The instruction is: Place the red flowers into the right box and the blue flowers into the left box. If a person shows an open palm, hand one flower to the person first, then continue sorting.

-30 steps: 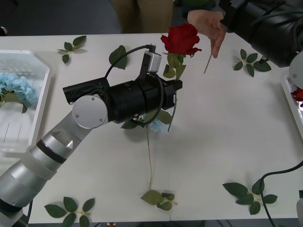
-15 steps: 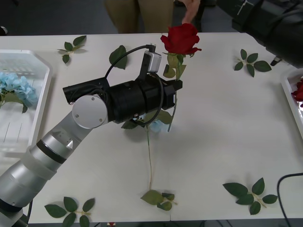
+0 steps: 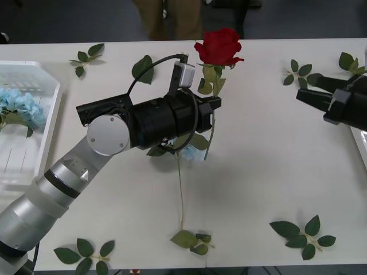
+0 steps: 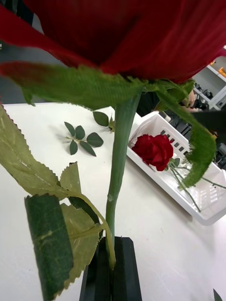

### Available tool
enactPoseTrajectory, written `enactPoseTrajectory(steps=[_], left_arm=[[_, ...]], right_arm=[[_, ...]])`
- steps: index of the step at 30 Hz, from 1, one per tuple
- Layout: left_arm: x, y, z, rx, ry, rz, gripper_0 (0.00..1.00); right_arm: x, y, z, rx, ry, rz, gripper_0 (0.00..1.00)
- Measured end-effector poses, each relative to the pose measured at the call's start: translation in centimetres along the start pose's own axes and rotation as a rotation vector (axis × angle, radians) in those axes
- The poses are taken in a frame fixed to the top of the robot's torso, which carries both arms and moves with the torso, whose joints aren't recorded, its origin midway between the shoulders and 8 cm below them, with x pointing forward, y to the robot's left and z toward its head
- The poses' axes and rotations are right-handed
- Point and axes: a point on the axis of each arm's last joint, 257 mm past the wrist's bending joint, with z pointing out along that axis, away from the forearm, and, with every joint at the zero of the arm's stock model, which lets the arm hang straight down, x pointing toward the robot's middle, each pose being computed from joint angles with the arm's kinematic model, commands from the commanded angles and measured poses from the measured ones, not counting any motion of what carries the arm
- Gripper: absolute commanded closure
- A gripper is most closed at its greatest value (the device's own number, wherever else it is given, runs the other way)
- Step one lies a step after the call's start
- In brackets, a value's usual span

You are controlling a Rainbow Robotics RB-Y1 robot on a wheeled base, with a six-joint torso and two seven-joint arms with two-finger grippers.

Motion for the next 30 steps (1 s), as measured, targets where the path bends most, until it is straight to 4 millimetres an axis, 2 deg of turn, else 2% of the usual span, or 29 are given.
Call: enactPoseTrajectory(steps=[3,6,10,14,16,18,21,30], left_arm=[[0.0,0.0,0.0,0.000,0.000,0.000,1.00],[0.0,0.0,0.0,0.000,0.000,-0.001,1.00],[0.0,0.0,0.0,0.001,-0.001,-0.003,1.00],[0.0,-0.1,0.0,0.003,-0.002,-0.008,1.00],[-0.1,-0.1,0.0,0.005,-0.003,-0.011,1.00],[-0.1,-0.1,0.0,0.006,-0.003,-0.013,1.00],[-0.1,-0.2,0.0,0.006,-0.004,-0.014,1.00],[-0.1,-0.2,0.0,0.006,-0.004,-0.015,1.00]], right_arm=[[2.9,-0.8,-0.2,-0.041,-0.030,0.020,0.21],[7.0,-1.1,0.0,-0.077,-0.035,0.059,0.21],[12.2,0.8,0.8,-0.147,0.008,0.394,0.21],[14.9,3.5,2.1,-0.212,0.043,0.530,0.21],[15.3,4.8,3.0,-0.242,0.042,0.560,0.21],[15.2,6.1,4.2,-0.272,0.031,0.578,0.11],[14.1,7.7,6.1,-0.313,-0.004,0.595,0.02],[9.7,11.4,11.3,-0.404,-0.074,0.510,0.02]])
